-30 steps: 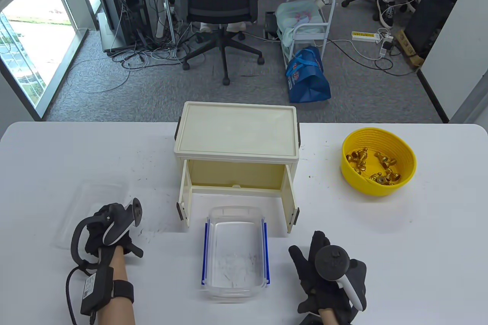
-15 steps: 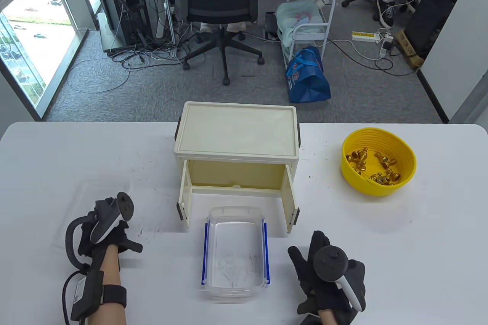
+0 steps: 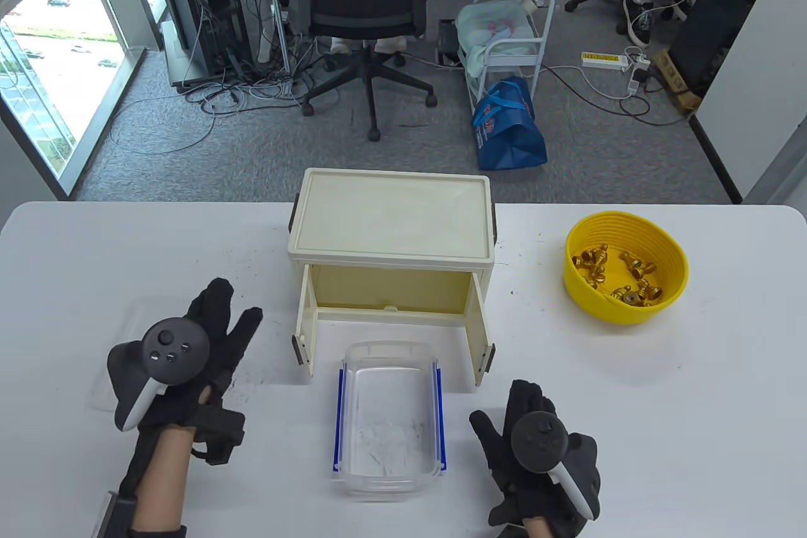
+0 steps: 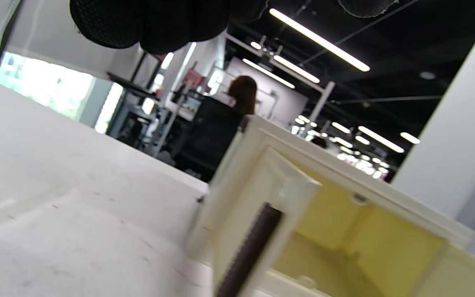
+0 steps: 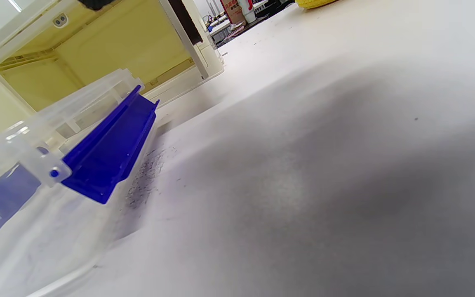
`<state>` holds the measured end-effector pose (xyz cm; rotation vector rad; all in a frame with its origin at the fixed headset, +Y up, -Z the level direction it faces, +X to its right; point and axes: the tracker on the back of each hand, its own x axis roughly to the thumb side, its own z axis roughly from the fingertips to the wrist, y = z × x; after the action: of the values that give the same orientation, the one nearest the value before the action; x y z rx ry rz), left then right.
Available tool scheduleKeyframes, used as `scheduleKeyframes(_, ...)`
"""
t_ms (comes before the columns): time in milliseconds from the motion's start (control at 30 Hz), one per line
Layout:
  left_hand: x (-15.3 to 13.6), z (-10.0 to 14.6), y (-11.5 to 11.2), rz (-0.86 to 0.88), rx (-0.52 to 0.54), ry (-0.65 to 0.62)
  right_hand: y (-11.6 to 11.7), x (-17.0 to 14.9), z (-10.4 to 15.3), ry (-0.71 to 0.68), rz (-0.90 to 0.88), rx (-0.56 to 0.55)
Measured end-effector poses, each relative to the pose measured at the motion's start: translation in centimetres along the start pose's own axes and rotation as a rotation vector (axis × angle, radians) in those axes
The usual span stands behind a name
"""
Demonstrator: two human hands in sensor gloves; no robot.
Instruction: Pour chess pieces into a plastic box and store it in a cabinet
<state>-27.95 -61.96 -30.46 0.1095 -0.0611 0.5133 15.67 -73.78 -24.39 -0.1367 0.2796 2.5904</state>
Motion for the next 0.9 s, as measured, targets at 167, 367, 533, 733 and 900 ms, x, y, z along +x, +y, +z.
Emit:
scheduleKeyframes(167, 0.3, 2.6, -3.6, 0.140, 0.011, -0.093, 0.0, -0.1, -0.1, 0.006, -0.005, -0.001)
scheduleKeyframes(367, -2.6, 4.0, -9.9, 0.268, -0.061, -0.055, 0.3, -0.3, -0.3, 0.020, -0.007, 0.016)
scheduleKeyframes(533, -3.9, 4.3, -12.6, 0.251, -0.096, -0.043, 0.4, -0.3, -0.3, 0.022, 0.006, 0.022)
scheduleKeyframes(733, -2.8, 4.7, -13.4, 0.202, -0.147, -0.091, 0.9, -0.3, -0.8, 0.024, 0.003, 0.051)
scheduleKeyframes(900, -2.9, 4.8, -13.6, 0.208, -0.159, -0.097, -0.1, -0.3, -0.7, -0.036, -0.091, 0.041)
